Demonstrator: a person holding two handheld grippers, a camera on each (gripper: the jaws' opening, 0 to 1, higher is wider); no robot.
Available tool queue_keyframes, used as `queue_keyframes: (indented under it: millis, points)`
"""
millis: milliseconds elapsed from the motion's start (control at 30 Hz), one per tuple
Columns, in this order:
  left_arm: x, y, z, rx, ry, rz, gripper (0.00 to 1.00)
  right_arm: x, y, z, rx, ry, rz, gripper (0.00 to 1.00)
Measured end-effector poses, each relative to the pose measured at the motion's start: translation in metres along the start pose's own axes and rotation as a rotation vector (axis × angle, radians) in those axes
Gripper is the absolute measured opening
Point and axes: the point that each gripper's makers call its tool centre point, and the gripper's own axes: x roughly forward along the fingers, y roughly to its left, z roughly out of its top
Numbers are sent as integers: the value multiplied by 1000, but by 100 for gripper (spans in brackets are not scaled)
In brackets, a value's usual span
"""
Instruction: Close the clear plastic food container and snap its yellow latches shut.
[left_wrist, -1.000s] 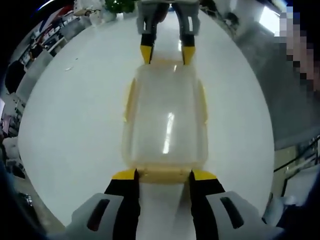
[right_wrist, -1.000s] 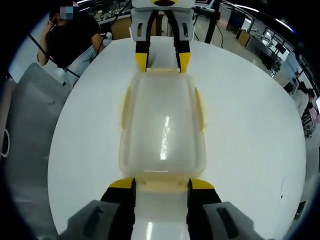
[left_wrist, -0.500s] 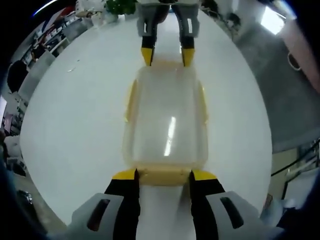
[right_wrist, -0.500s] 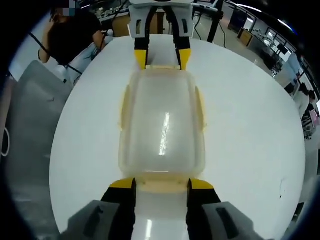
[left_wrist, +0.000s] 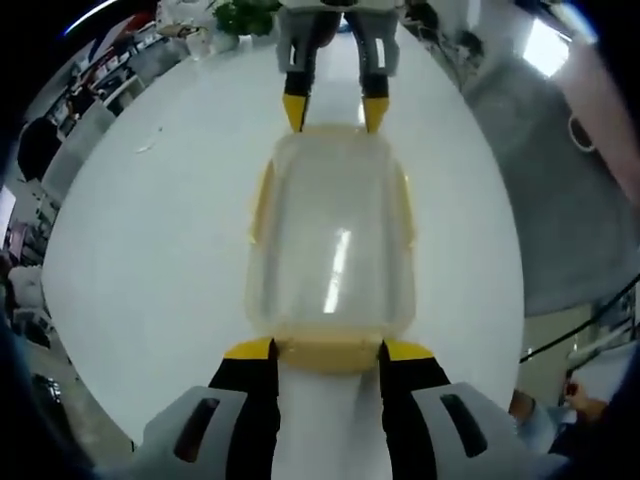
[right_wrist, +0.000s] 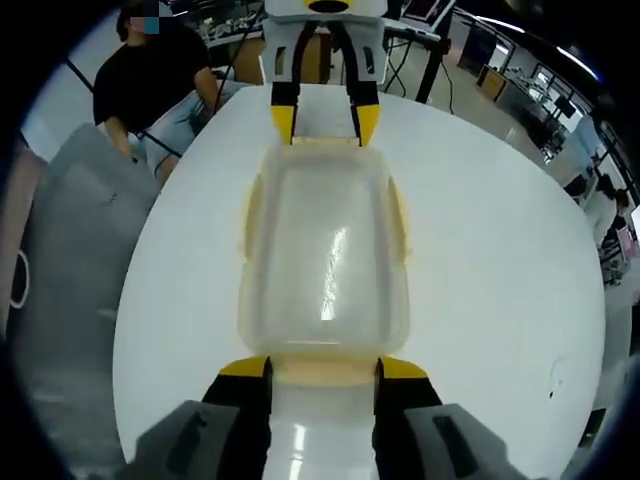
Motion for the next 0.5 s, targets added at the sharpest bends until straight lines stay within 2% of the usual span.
queue_keyframes:
  millis: [167, 500]
  points:
    - [-8, 2, 8, 20, 13, 7, 37, -10, 2, 0, 16, -17, 2, 37]
    - [-12, 2, 31, 40, 6, -3, 37, -27, 4, -15, 39, -23, 3, 37]
